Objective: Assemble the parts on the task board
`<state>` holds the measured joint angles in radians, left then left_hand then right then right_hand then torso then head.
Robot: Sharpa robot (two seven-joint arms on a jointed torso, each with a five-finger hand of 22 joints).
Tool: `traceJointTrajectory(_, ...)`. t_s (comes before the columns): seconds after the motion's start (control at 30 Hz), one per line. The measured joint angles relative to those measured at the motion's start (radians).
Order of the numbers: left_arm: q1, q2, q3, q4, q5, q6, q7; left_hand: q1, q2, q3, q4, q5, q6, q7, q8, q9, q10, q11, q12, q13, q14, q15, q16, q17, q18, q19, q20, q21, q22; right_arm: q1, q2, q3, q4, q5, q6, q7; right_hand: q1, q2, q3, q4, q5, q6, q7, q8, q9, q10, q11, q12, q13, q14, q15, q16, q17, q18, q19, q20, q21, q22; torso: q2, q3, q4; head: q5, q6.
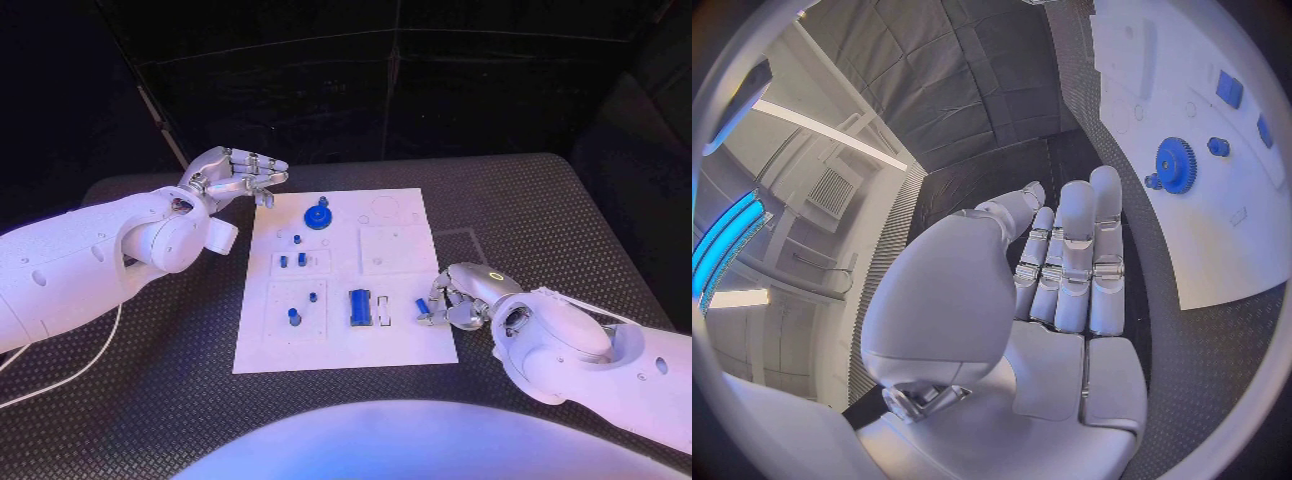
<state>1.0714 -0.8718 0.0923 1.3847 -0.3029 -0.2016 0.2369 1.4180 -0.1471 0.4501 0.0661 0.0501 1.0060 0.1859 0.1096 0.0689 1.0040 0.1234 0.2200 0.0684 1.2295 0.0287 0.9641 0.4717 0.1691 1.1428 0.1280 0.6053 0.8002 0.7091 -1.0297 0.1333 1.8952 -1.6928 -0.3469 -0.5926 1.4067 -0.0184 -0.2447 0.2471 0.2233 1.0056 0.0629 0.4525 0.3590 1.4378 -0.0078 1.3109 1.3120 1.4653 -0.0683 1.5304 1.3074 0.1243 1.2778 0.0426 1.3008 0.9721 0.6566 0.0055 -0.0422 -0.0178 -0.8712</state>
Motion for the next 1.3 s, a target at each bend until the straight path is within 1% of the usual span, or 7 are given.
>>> traceJointTrajectory(0.13, 0.000, 0.000, 0.000, 0.000, 0.000, 0.000, 0.000, 0.000, 0.000, 0.000, 0.000, 0.000, 0.000, 0.000, 0.000, 0.000, 0.000, 0.000, 0.000, 0.000, 0.000, 0.000, 0.000, 0.000, 0.000, 0.000, 0.000, 0.000, 0.000, -0.007, 0.009, 0.003, 0.001, -0.015, 0.001, 0.001, 0.056, -0.001, 0.045, -0.045, 0.016, 0.001, -0.001, -0.001, 0.000, -0.001, -0.008, -0.006, 0.061, 0.002, -0.009, 0.000, 0.000, 0.000, 0.003, -0.003, -0.004, 0.001, 0.000, -0.0002, 0.0000, 0.000, 0.000)
traceJointTrajectory(0.2, 0.000, -0.001, 0.000, 0.000, 0.000, 0.000, 0.000, 0.000, 0.000, 0.000, 0.000, 0.000, 0.000, 0.000, 0.000, 0.000, 0.000, 0.000, 0.000, 0.000, 0.000, 0.000, 0.000, 0.000, 0.000, 0.000, 0.000, 0.000, 0.000, -0.008, 0.012, 0.003, 0.001, -0.024, 0.001, 0.001, 0.067, -0.012, 0.084, -0.070, -0.029, 0.001, -0.001, -0.014, 0.000, -0.002, -0.009, -0.011, 0.070, 0.000, -0.011, 0.000, 0.000, 0.000, 0.000, -0.007, -0.004, 0.002, 0.000, -0.0002, 0.0000, 0.000, 0.000)
traceJointTrajectory(0.27, -0.001, -0.001, 0.000, 0.000, 0.000, 0.000, -0.001, 0.000, 0.000, 0.000, 0.000, 0.000, 0.000, 0.000, 0.000, 0.000, 0.000, 0.000, 0.000, 0.000, 0.000, 0.000, 0.000, 0.000, 0.000, 0.000, 0.000, 0.000, 0.000, -0.009, 0.016, 0.004, 0.000, -0.034, 0.000, 0.002, 0.072, -0.017, 0.108, -0.080, -0.037, 0.001, 0.000, -0.020, 0.000, -0.001, -0.009, -0.011, 0.070, 0.000, -0.011, 0.000, 0.000, 0.000, 0.000, -0.007, -0.004, 0.002, 0.000, -0.0003, 0.0000, 0.000, 0.000)
traceJointTrajectory(0.4, -0.001, -0.001, 0.000, 0.000, 0.000, 0.001, -0.001, 0.000, 0.000, 0.000, 0.000, 0.000, 0.000, 0.000, 0.000, 0.000, 0.000, 0.000, 0.000, 0.000, 0.000, 0.000, 0.000, 0.000, 0.000, 0.000, 0.000, 0.000, 0.000, -0.010, 0.022, 0.004, -0.001, -0.050, -0.001, 0.003, 0.080, -0.025, 0.149, -0.085, -0.007, 0.003, -0.003, -0.034, -0.004, -0.002, -0.009, -0.012, 0.070, 0.000, -0.011, 0.000, 0.000, 0.000, 0.000, -0.007, -0.004, 0.003, 0.000, -0.0004, 0.0000, 0.001, 0.000)
traceJointTrajectory(0.83, -0.002, -0.002, 0.000, 0.000, 0.000, 0.001, -0.002, 0.000, 0.000, 0.000, 0.000, 0.000, 0.000, 0.000, 0.000, 0.000, 0.000, 0.000, 0.000, 0.000, 0.000, 0.000, 0.000, 0.000, 0.000, 0.000, 0.000, 0.000, 0.000, -0.014, 0.018, 0.002, 0.015, -0.047, -0.007, 0.008, 0.083, -0.028, 0.301, -0.015, 0.144, -0.003, 0.003, -0.078, -0.002, -0.001, -0.008, -0.027, 0.063, 0.000, -0.011, 0.000, 0.000, 0.000, 0.000, -0.007, -0.004, 0.010, 0.000, -0.0004, 0.0007, 0.002, 0.001)
traceJointTrajectory(1.2, -0.002, 0.001, 0.000, -0.001, 0.000, 0.002, -0.002, 0.000, 0.000, 0.000, 0.000, 0.000, 0.000, 0.000, 0.000, 0.000, 0.000, 0.000, 0.000, 0.000, 0.000, 0.000, 0.000, -0.001, 0.000, 0.000, 0.000, 0.000, 0.000, -0.020, 0.019, -0.004, 0.052, 0.050, -0.024, 0.012, 0.059, -0.013, 0.377, 0.035, 0.134, -0.010, 0.008, -0.096, -0.004, -0.001, -0.008, -0.015, 0.062, -0.001, -0.011, 0.000, 0.001, 0.000, 0.004, -0.003, -0.004, 0.019, 0.000, -0.0011, 0.0020, 0.005, 0.002)
traceJointTrajectory(1.3, -0.002, 0.001, 0.000, -0.001, 0.000, 0.003, -0.003, 0.000, 0.000, 0.000, 0.000, 0.000, 0.000, 0.000, 0.000, 0.000, 0.000, 0.000, 0.000, 0.000, 0.000, 0.000, 0.000, -0.001, 0.000, 0.000, 0.000, 0.000, 0.000, -0.020, 0.026, -0.004, 0.055, 0.075, -0.041, 0.012, 0.037, -0.024, 0.381, 0.038, 0.133, -0.006, 0.012, -0.096, -0.004, 0.002, -0.005, -0.011, 0.036, -0.001, -0.011, 0.000, 0.001, 0.000, 0.004, -0.003, -0.004, 0.020, 0.001, -0.0010, 0.0023, 0.007, 0.002)
